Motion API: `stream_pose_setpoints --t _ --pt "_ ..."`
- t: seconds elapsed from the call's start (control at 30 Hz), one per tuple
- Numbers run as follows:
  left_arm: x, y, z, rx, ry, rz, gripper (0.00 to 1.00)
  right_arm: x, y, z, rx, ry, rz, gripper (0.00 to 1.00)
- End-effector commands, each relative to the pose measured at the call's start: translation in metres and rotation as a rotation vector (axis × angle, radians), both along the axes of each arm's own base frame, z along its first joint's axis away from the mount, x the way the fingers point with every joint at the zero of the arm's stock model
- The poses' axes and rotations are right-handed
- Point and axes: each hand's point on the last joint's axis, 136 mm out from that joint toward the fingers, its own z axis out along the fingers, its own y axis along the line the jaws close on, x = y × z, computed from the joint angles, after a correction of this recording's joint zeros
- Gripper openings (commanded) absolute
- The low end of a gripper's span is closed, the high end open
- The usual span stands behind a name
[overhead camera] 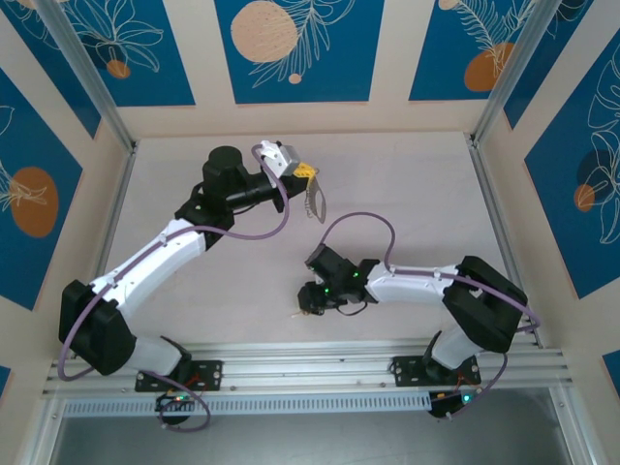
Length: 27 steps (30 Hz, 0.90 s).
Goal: Put the keys on the keyring
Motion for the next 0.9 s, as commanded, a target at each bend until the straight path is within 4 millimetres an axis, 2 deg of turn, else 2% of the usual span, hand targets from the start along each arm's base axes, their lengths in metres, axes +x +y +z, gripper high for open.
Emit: stream_pose_setpoints --t 0.0,0.27,0.87 --pt "-0.013 -0.001 0.018 -0.032 -0.060 -0.039 0.00 0.006 0.008 0.002 -0.006 -0.032 0.033 0.36" --pt "-0.012 -0.001 0.017 -0.030 -0.057 -0.042 0.00 0.005 0.015 -0.005 -0.005 -0.013 0.058 0.30" --pt "-0.013 -0.001 0.015 -0.028 -0.050 -0.041 0.00 -0.002 0.007 -0.017 -0.025 0.015 0.061 0.22"
